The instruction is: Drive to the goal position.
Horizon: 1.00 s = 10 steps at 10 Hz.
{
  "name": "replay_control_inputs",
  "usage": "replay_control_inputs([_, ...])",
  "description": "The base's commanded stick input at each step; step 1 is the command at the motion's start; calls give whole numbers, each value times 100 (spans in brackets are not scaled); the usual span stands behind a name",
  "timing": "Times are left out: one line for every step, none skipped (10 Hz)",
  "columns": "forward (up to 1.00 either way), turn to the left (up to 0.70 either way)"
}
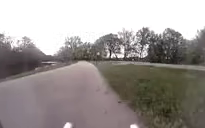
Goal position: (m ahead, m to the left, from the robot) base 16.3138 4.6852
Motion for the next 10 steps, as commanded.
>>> replay_control_inputs([100, 0])
replay_control_inputs([100, 0])
replay_control_inputs([100, 0])
replay_control_inputs([100, 0])
replay_control_inputs([100, 0])
replay_control_inputs([100, 36])
replay_control_inputs([100, 40])
replay_control_inputs([100, 40])
replay_control_inputs([100, 40])
replay_control_inputs([100, 35])
